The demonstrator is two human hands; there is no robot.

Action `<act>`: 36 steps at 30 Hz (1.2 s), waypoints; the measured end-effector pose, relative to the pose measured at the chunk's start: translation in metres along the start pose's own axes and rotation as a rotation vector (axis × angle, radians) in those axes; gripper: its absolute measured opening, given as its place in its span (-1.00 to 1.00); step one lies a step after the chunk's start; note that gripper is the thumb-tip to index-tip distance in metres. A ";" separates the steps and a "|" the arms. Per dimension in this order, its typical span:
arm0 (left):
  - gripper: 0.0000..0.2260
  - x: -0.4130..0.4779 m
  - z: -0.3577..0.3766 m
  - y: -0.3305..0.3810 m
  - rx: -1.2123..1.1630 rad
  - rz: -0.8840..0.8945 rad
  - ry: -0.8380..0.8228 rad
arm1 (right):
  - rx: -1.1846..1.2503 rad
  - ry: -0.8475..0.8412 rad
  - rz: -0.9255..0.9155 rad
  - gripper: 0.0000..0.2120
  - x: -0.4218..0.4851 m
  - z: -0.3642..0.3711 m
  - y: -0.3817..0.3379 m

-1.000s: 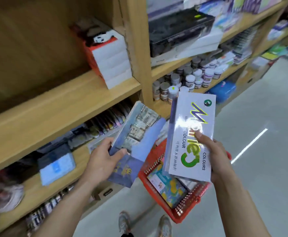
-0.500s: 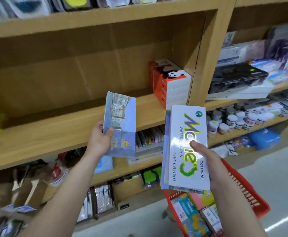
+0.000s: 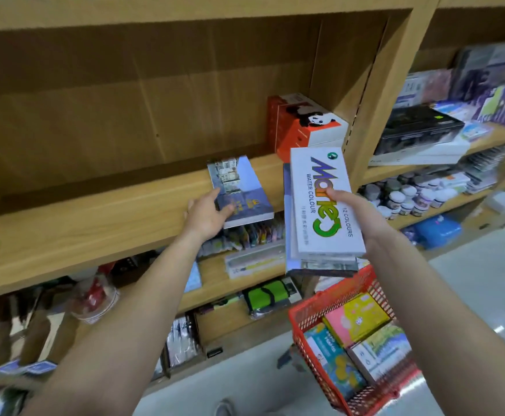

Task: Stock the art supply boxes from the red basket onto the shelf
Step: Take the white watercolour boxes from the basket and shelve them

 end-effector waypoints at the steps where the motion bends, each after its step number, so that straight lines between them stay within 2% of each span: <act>1: -0.46 -0.005 -0.002 0.002 -0.026 0.051 0.007 | -0.014 0.002 -0.003 -0.79 0.004 0.004 -0.006; 4: -0.59 -0.022 -0.006 0.000 -0.131 0.131 -0.004 | -0.042 0.004 0.024 -0.75 0.014 0.023 -0.018; 8: -0.65 -0.041 -0.011 -0.004 -0.203 0.172 -0.042 | -0.105 -0.010 0.011 -0.64 0.034 0.058 -0.032; 14: -0.63 -0.051 -0.014 -0.018 -0.221 0.196 -0.049 | -0.186 -0.055 0.022 -0.79 0.065 0.110 -0.044; 17: -0.58 -0.049 -0.013 -0.024 -0.229 0.190 -0.037 | -0.234 -0.068 0.051 -0.76 0.077 0.128 -0.046; 20: -0.48 -0.046 -0.012 -0.016 -0.108 0.261 0.013 | -0.230 -0.077 0.052 -0.77 0.083 0.140 -0.048; 24: -0.49 -0.037 0.002 0.005 0.137 0.401 -0.028 | -0.186 -0.071 0.061 -0.75 0.082 0.134 -0.048; 28: -0.52 -0.040 0.005 0.016 0.196 0.495 0.028 | -0.161 -0.043 0.095 -0.71 0.068 0.094 -0.036; 30: -0.44 -0.044 0.008 0.021 0.203 0.495 0.056 | -0.174 -0.059 0.114 -0.65 0.062 0.079 -0.031; 32: -0.33 -0.041 0.013 0.032 0.225 0.502 0.029 | -0.312 -0.006 0.140 -0.65 0.062 0.072 -0.034; 34: -0.26 -0.025 0.008 0.039 0.219 0.515 -0.008 | -0.377 -0.013 0.053 -0.58 0.064 0.058 -0.039; 36: -0.23 0.003 -0.006 0.031 0.224 0.467 -0.051 | -0.333 0.068 -0.063 -0.55 0.057 0.045 -0.046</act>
Point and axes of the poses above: each hand's wrist, its own x-axis towards the middle knuckle, its own z-axis out of the palm, y = z × x, the point moved 10 cm from there along x, towards the middle knuckle, and after that the axes turned 2 degrees about z, right-handed, at the moved point
